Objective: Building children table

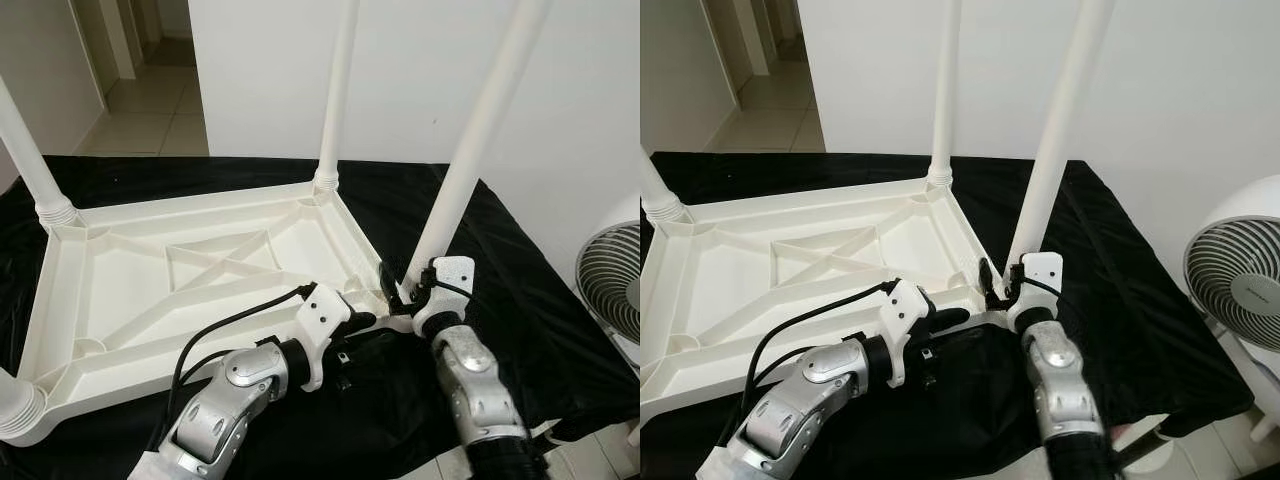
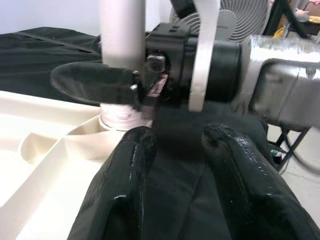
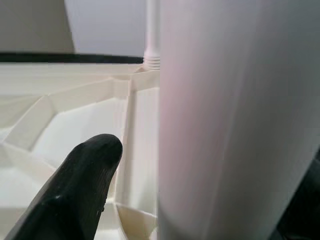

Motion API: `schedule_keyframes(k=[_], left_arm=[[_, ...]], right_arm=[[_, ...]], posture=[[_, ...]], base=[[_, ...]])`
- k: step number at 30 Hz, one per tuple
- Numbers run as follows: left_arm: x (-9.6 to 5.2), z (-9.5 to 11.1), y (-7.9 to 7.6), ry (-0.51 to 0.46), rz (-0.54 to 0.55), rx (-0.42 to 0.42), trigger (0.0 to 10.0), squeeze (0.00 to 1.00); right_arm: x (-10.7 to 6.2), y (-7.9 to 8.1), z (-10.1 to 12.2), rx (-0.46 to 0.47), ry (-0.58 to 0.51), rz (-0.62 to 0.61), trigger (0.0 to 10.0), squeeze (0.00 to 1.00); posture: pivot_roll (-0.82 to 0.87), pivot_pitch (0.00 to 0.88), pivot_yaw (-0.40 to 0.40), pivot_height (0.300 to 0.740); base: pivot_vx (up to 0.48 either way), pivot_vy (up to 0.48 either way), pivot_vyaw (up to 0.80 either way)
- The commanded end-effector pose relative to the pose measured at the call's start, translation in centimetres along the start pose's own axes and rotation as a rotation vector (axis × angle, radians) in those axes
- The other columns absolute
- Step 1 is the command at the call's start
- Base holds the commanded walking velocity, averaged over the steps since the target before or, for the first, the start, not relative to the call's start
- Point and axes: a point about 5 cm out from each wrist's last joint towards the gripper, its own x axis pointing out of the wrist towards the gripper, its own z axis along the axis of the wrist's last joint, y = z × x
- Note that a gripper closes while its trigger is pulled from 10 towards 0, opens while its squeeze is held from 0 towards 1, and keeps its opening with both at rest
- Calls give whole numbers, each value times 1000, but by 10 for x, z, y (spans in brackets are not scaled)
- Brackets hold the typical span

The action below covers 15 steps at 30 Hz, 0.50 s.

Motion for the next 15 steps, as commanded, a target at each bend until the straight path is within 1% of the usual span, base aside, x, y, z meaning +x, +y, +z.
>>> schedule_keyframes(k=[1,3,5,9,12,14,15], left_arm=[[1,1,-2,1,-5,4,10000,0],[1,1,-2,1,-4,4,10000,0],[1,1,-2,1,-2,4,10000,0],[0,1,0,-1,7,4,10000,0],[-1,2,1,-2,11,4,10000,0],[-1,3,1,-4,14,4,10000,0],[-1,3,1,-4,14,4,10000,0]], right_arm=[[3,-7,5,-28,11,120,10000,0],[4,-9,5,-38,14,138,10000,0],[5,-14,6,-70,20,212,10000,0],[4,-24,-2,-85,78,339,10000,0],[3,-28,-8,-71,116,386,10000,0],[3,-30,-13,-57,145,440,10000,0],[3,-30,-13,-57,145,440,10000,0]], posture=[[31,0,-56,740],[31,0,-56,740],[31,0,-56,740],[32,0,-53,740],[31,0,-49,740],[31,0,-46,740],[31,0,-46,740]], base=[[0,0,0],[0,0,0],[0,0,0],[0,0,0],[0,0,0],[0,0,0],[0,0,0]])
